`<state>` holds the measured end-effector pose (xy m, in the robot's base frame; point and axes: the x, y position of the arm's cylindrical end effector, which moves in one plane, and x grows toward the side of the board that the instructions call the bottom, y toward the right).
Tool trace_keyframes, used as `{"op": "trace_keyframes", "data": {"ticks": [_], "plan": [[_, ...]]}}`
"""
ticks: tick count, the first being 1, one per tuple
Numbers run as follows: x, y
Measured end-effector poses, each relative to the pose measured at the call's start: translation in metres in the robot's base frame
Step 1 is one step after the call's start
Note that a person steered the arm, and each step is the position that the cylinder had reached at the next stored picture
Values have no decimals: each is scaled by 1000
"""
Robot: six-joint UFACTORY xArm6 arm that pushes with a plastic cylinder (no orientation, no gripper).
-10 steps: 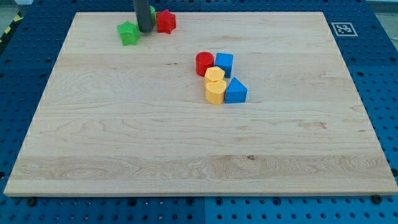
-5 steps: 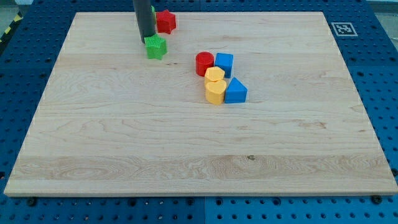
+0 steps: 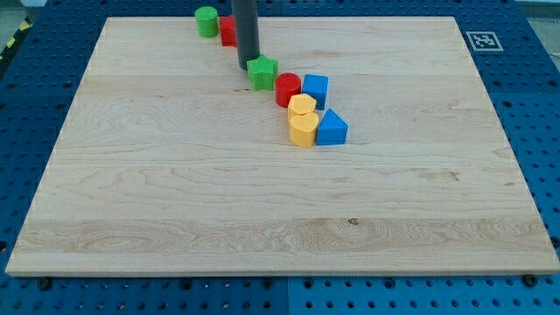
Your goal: Place the green star above the red circle
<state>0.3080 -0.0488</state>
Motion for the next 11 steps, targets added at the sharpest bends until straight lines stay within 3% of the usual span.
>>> {"op": "trace_keyframes", "data": {"ticks": [2, 6, 8, 10, 11], "plan": [[16, -58], [24, 9], [24, 10], [-8, -128], [-67, -210]]}}
